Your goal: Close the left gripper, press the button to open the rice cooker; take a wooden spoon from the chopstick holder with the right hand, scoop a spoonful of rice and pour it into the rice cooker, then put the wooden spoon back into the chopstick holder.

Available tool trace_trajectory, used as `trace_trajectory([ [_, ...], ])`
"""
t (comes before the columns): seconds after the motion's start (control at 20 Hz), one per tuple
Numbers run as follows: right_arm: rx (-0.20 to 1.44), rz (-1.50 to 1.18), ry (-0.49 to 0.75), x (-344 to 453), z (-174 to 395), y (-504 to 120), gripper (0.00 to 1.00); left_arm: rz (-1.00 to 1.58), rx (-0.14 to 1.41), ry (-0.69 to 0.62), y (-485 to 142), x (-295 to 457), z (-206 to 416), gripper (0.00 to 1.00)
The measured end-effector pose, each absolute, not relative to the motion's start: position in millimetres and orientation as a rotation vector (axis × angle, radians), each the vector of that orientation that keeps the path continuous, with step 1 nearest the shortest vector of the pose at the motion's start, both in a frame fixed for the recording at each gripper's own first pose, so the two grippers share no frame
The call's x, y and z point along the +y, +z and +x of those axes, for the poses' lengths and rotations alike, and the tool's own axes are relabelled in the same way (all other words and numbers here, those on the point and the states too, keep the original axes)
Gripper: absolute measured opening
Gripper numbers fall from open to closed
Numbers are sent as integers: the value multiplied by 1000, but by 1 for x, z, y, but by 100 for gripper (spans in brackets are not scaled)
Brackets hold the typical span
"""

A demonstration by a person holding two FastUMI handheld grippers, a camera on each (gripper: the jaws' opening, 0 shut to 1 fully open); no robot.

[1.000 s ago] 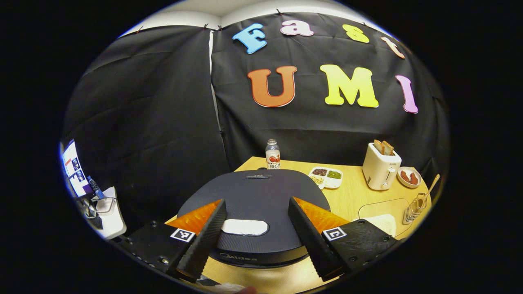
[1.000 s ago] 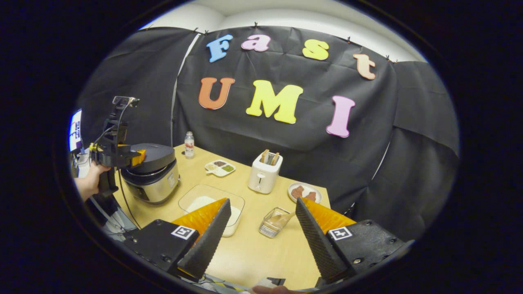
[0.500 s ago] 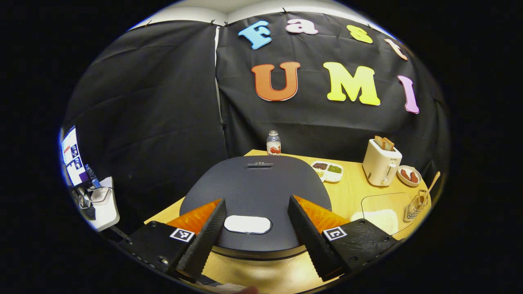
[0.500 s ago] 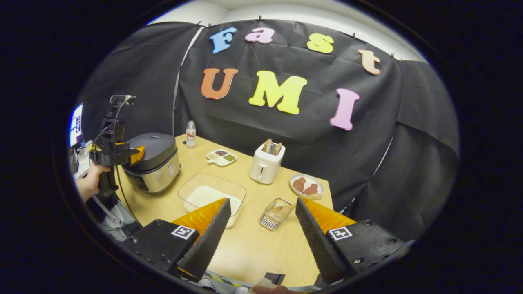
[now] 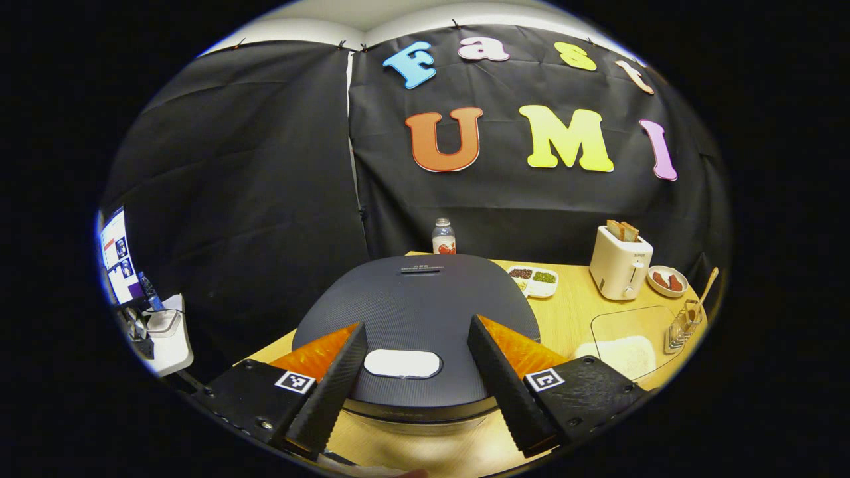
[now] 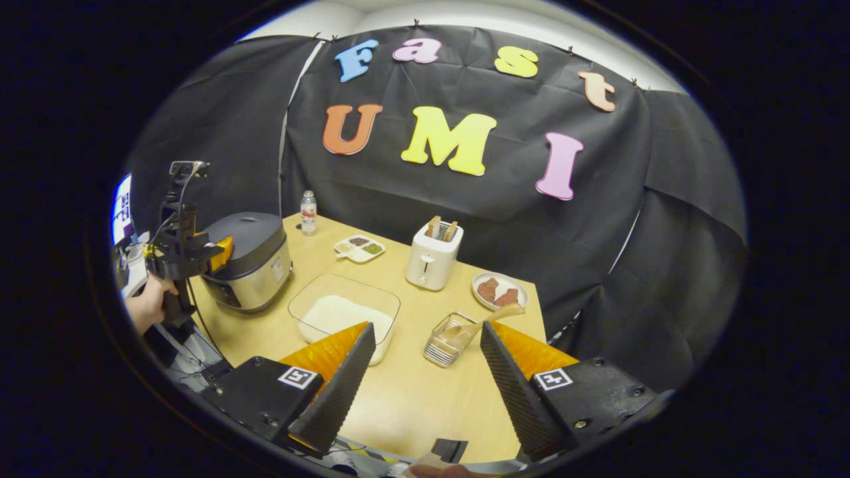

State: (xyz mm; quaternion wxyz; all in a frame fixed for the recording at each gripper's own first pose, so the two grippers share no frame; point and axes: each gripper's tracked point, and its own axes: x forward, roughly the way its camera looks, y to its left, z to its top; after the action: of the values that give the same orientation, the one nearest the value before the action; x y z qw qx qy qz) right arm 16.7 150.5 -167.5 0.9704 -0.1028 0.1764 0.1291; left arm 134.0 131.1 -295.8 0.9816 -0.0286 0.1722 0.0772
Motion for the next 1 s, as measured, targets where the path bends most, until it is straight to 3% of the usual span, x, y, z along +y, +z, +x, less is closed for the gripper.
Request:
trace_trajectory([
  [0.3, 237, -146, 188, 137, 35, -126, 100, 43, 290, 182, -254, 138, 141, 95],
  [0.7, 44, -93, 109, 125, 42, -34, 100, 29, 100, 176, -110, 123, 108, 95],
  [0.75, 31, -78, 104, 123, 41, -26, 100, 0, 55, 164, -87, 116, 97, 91],
  [1.0, 6, -37, 70, 104, 33, -4, 100, -28, -54, 118, -18, 94, 52, 99],
])
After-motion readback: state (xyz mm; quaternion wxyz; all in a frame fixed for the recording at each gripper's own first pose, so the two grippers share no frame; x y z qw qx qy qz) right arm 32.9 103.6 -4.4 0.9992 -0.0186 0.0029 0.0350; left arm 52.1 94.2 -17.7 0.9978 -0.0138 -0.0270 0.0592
